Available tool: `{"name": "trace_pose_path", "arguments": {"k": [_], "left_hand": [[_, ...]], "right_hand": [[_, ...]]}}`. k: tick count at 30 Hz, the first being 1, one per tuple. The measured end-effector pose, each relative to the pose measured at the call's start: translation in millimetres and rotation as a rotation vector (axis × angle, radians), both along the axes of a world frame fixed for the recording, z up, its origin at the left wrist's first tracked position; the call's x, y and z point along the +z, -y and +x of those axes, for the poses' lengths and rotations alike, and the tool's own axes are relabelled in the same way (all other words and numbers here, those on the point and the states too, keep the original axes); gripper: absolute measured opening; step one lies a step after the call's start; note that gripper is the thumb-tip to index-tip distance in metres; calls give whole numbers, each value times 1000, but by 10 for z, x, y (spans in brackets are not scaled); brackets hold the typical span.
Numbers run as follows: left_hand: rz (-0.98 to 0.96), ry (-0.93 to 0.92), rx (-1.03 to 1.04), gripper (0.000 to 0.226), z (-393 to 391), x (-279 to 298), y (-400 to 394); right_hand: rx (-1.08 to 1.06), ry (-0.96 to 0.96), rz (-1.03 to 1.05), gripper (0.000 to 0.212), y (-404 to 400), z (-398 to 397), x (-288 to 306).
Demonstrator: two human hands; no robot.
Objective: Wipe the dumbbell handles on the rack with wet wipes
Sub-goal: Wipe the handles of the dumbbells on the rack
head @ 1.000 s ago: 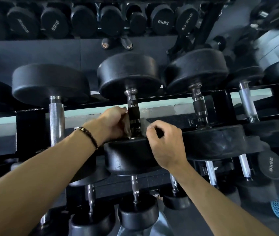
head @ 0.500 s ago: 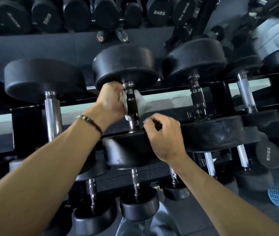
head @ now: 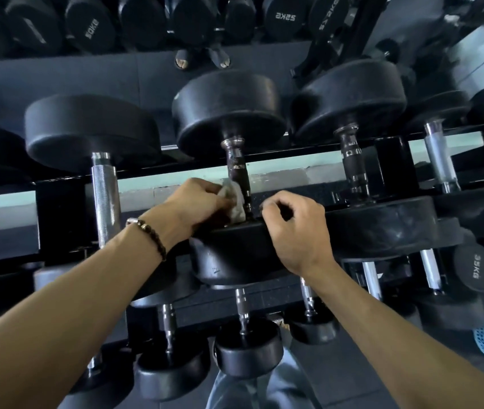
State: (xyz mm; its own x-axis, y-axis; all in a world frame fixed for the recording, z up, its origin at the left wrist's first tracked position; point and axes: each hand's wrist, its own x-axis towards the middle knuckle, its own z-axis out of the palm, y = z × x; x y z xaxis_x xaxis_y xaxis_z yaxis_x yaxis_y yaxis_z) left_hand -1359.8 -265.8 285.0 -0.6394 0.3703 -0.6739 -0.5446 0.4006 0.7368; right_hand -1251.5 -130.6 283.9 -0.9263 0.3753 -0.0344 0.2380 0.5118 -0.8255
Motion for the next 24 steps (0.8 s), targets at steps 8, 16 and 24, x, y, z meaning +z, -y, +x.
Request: {"name": "trace_pose_path", "arguments": {"k": [8, 16, 24], "left_hand": [[-170, -242, -90, 14, -60, -94, -31], [-302, -234, -172, 16, -164, -120, -48], [-189, -243, 43, 9, -119, -138, -175]], "right_hand": [[-14, -24, -30, 23, -3, -1, -15], [-1, 4, 3, 23, -4, -5, -1], [-13, -22, -8, 25, 10, -7, -16]]}}
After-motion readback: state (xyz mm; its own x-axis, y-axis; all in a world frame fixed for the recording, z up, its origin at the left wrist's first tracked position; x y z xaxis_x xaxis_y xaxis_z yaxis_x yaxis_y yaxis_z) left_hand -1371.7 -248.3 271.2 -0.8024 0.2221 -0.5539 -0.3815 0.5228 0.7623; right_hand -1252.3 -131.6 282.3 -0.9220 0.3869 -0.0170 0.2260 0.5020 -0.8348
